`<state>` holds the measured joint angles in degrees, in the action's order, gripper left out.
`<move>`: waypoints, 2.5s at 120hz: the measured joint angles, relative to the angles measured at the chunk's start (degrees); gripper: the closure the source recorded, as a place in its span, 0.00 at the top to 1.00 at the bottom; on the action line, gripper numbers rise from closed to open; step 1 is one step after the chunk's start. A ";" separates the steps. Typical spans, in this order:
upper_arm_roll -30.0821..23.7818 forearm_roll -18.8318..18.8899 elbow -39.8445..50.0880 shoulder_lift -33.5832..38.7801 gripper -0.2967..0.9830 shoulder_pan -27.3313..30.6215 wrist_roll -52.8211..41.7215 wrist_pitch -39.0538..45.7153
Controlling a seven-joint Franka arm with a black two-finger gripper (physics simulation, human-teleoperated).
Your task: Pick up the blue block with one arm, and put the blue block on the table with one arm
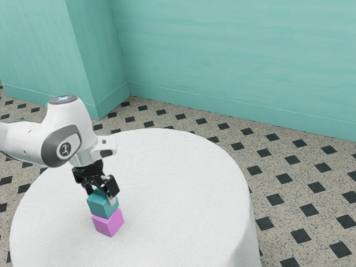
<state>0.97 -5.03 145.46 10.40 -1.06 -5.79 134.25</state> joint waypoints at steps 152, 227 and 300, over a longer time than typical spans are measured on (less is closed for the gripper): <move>-1.15 1.23 1.69 -0.17 0.59 0.00 7.87 2.28; -3.60 1.94 -26.68 -22.09 0.54 -0.32 7.94 -0.37; -4.33 0.46 -35.13 -31.50 0.70 -1.05 4.52 -0.51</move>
<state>-3.36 -4.57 110.32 -21.10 -2.10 -1.27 133.74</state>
